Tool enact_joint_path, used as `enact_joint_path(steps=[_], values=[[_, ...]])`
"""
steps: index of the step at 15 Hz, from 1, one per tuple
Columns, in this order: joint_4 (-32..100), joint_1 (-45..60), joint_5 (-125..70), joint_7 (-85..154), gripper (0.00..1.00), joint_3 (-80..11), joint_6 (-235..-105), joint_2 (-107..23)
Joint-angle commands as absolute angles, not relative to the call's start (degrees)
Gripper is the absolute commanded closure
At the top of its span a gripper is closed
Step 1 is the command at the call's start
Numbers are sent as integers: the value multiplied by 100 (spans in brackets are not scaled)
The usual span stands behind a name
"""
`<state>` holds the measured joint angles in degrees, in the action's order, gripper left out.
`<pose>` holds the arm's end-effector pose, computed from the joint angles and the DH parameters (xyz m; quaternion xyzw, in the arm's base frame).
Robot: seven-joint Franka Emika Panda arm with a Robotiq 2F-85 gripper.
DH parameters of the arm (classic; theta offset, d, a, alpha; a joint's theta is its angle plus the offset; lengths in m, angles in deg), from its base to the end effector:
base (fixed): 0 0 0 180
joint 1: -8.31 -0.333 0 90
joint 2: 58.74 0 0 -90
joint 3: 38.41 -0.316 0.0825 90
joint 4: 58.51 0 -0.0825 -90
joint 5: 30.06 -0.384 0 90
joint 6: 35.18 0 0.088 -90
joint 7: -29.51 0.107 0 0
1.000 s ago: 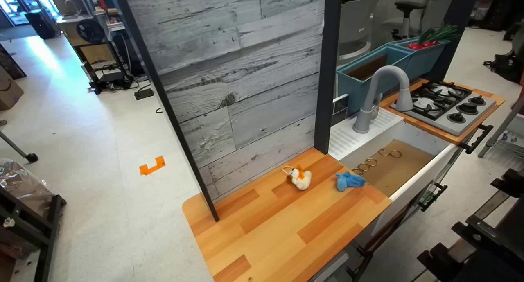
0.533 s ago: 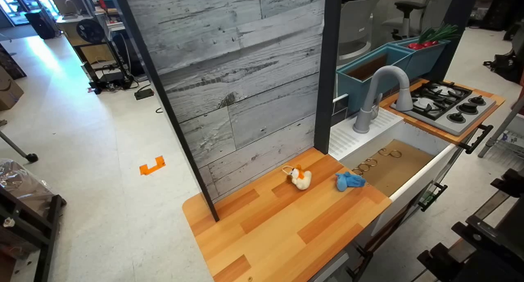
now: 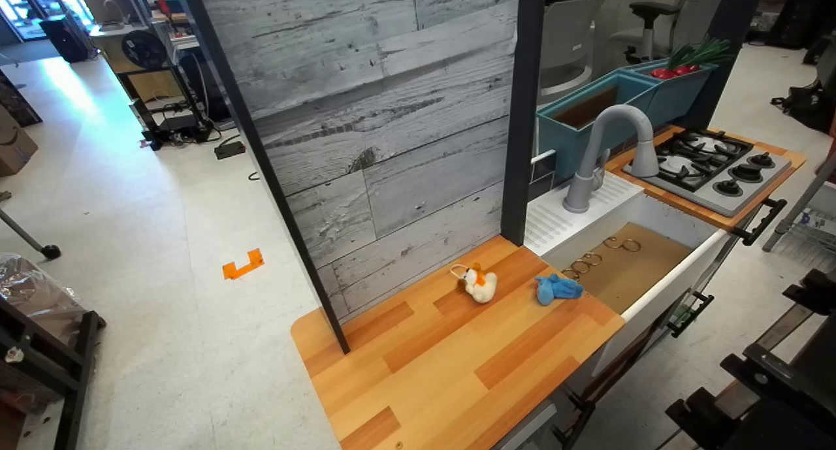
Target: Move the tap to the left
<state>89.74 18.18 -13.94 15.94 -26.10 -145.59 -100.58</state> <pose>0.3078 -0.1508 0.4879 0.9976 -0.0053 0.0133 0.0684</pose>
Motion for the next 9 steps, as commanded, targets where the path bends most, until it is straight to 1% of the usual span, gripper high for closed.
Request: enact_joint_path(steps=[1,4,9], values=[[8845,1675,-1408,1770,0,-2753,-14935,-9513],[8832,1579,-1309,1757,0,-2924,-15300,-9052],[8748,1499,-1397,1890,0,-3068,-16363,-8116]])
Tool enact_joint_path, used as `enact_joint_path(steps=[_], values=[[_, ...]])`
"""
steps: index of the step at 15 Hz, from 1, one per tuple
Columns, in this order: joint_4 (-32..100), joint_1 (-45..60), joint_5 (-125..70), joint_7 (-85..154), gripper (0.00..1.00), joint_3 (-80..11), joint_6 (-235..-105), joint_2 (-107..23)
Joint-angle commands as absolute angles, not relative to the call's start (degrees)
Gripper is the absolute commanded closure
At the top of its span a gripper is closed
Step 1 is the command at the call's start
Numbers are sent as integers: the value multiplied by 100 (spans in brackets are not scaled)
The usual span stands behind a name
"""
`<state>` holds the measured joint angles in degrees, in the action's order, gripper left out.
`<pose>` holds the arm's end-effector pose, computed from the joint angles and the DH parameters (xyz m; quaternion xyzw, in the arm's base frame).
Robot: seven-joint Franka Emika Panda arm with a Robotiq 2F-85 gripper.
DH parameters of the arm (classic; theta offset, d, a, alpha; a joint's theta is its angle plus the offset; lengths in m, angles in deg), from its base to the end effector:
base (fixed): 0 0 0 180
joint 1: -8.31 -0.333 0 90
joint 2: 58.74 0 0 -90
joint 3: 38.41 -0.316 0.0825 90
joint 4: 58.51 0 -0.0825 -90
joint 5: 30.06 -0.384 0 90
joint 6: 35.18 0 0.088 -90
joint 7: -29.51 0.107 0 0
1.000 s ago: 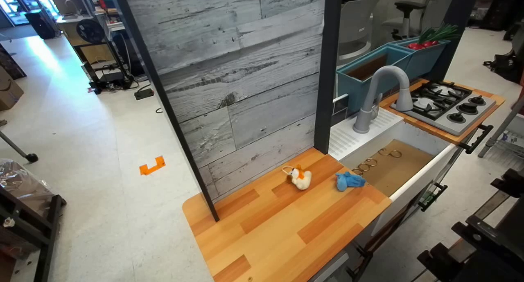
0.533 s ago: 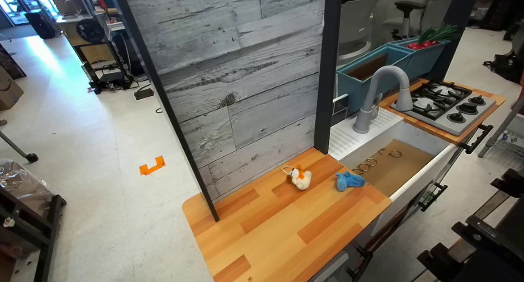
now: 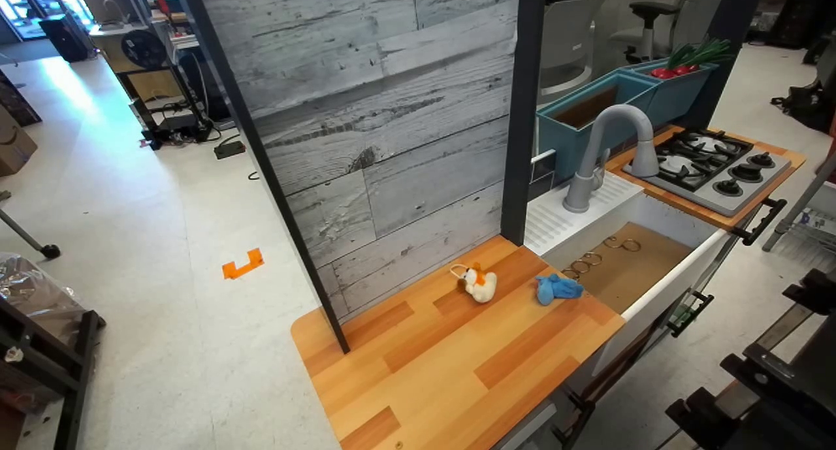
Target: Move the tap to the left
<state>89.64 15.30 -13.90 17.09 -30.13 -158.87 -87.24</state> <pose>0.3762 -0.1142 0.4299 0.9941 0.0568 0.0146 0.0912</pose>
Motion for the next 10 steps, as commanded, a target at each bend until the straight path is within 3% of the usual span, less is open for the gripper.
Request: enact_joint_path(steps=[1,10], values=[[8703,1486,-1501,1976,0,-3070,-16535,-7903],[8398,1566,-1942,3030,0,-3133,-18318,-6158]])
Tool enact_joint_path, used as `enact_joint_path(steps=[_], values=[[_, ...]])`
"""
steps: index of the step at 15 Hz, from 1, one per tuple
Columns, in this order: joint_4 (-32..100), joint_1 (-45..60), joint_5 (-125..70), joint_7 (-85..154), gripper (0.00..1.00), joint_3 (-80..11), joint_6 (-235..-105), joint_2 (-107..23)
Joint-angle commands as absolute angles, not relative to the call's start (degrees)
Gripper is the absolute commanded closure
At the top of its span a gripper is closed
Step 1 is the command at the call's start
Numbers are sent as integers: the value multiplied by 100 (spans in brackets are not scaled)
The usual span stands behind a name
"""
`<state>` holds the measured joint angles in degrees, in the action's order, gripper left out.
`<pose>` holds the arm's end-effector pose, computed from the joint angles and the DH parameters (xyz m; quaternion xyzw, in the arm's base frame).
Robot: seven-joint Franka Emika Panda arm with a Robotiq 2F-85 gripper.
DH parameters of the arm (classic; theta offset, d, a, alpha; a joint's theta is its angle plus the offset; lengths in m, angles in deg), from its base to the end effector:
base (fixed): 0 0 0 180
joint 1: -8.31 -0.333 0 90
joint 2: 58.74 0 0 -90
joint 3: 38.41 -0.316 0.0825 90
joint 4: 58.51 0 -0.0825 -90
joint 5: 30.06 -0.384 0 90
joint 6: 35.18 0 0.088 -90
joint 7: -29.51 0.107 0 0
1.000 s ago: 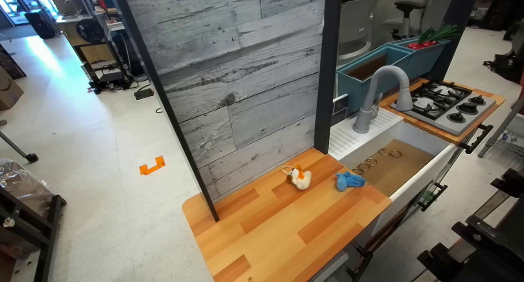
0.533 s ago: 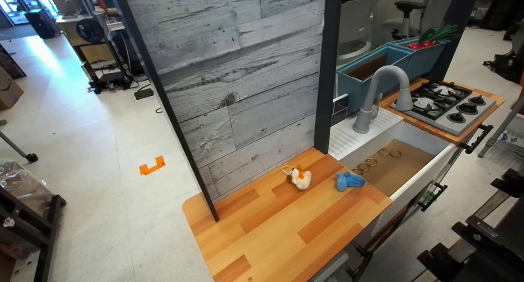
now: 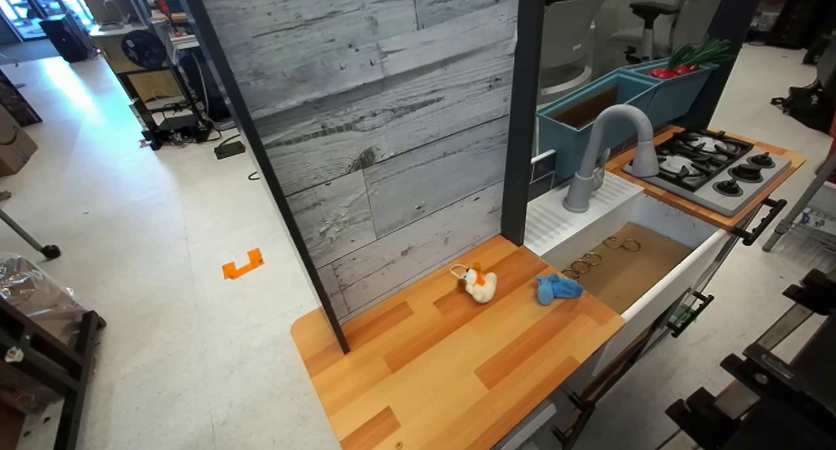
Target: Move the tap to the left
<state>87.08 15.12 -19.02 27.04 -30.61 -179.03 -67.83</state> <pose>0.4424 -0.1131 0.3407 0.9962 -0.0314 0.0557 0.0598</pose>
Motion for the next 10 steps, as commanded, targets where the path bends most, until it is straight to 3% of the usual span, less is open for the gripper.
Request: enact_joint_path(steps=[1,10], values=[[8318,1575,-1855,3155,0,-3139,-18431,-5960],[7253,1282,-889,4426,0,-2865,-18716,-4083]])
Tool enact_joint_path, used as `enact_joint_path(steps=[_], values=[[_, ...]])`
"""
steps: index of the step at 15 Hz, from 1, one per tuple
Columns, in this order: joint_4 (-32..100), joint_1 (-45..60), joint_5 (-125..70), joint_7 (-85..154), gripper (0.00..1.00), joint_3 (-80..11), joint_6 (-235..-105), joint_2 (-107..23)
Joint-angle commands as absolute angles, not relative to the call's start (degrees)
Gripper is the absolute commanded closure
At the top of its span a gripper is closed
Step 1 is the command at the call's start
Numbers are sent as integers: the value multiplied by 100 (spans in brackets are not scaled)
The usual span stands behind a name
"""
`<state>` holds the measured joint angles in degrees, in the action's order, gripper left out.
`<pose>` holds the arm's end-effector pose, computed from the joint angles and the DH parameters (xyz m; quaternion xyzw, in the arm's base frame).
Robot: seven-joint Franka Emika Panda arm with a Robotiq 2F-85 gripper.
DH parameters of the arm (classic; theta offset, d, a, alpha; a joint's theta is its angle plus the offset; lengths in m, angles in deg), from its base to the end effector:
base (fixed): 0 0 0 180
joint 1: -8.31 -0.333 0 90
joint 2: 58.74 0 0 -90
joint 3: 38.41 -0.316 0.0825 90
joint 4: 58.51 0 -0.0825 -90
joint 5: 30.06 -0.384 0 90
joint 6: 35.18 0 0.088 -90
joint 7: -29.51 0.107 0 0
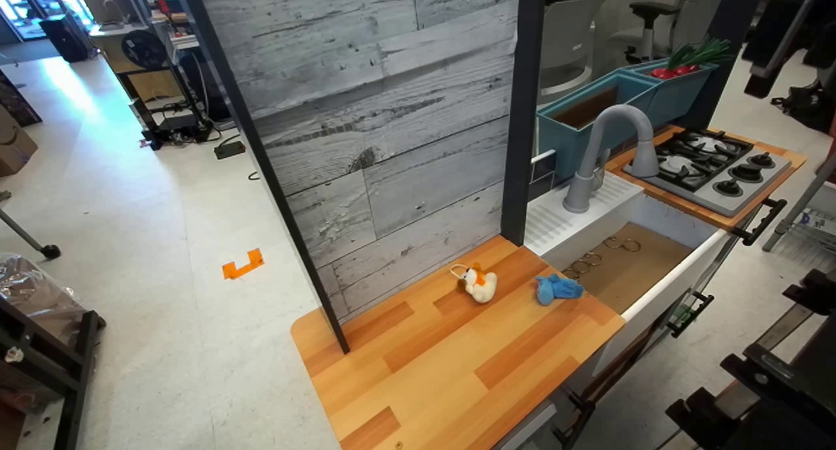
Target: Move the tap to the left
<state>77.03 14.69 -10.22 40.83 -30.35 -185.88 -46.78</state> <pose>0.5004 -0.1214 0.2436 0.9916 -0.0733 0.0237 0.1036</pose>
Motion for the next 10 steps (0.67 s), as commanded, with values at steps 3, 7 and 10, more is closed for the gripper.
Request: enact_joint_path(steps=[3,7,10], values=[[6937,1149,-1069,4602,0,-2772,-18828,-3591],[6640,875,-1029,4773,0,-2568,-19043,-3064],[6422,714,-1117,4818,0,-2470,-19172,-2722]])
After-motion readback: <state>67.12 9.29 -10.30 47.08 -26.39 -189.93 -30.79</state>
